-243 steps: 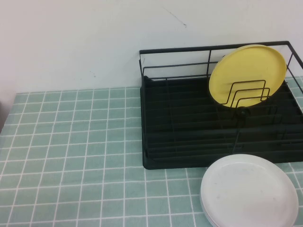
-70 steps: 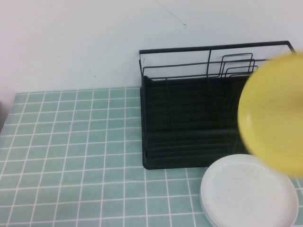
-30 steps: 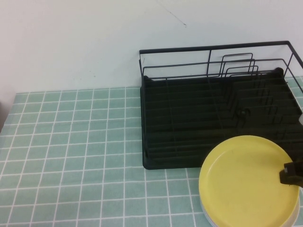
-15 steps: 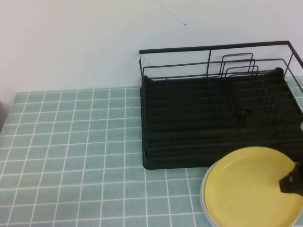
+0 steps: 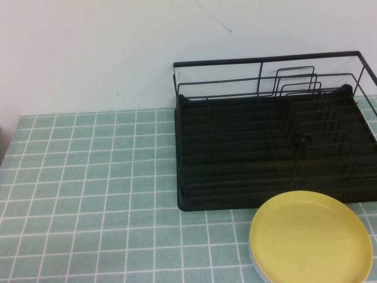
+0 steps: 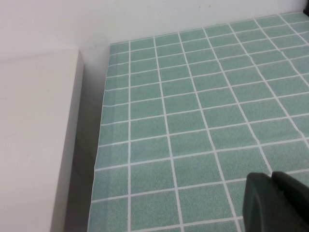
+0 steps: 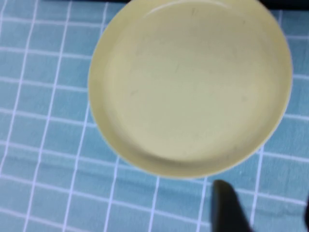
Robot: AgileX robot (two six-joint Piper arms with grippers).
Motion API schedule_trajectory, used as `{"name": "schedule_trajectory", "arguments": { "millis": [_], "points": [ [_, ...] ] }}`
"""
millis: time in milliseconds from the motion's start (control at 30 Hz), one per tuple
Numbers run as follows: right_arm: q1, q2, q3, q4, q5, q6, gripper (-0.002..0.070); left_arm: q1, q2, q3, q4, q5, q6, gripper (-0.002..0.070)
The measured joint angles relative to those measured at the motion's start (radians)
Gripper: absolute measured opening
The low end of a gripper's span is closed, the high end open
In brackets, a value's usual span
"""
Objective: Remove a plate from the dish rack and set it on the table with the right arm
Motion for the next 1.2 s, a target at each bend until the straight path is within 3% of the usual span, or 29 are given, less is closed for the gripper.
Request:
{"name": "schedule_trajectory", "arguments": {
  "millis": [133,233,667,800,1033,1200],
  "points": [
    [0.0,-0.084,0.0,-0.002,0.031,-0.012,0.0102,0.0,0.0,0.0,0.0,0.0,0.0,-0.0003],
    [0.0,-0.141,0.0,0.0,0.049,-0.018,0.0028,0.0,0.0,0.0,0.0,0.0,0.0,-0.0003],
    [0.0,-0.227,0.013,-0.17,0.018,-0.011,-0.0001,0.0,0.0,0.0,0.0,0.0,0.0,-0.0003],
    [-0.014,-0.307,0.118,-0.259,-0.139,0.013,-0.0001,0.0,0.0,0.0,0.0,0.0,0.0,-0.0003],
    [-0.1,-0.679,0.492,-0.36,-0.588,0.02,-0.0001,0.0,0.0,0.0,0.001,0.0,0.0,-0.0003],
    [-0.1,-0.859,0.684,-0.369,-0.744,0.039,-0.0001,0.0,0.0,0.0,0.001,0.0,0.0,-0.0003]
  ]
}}
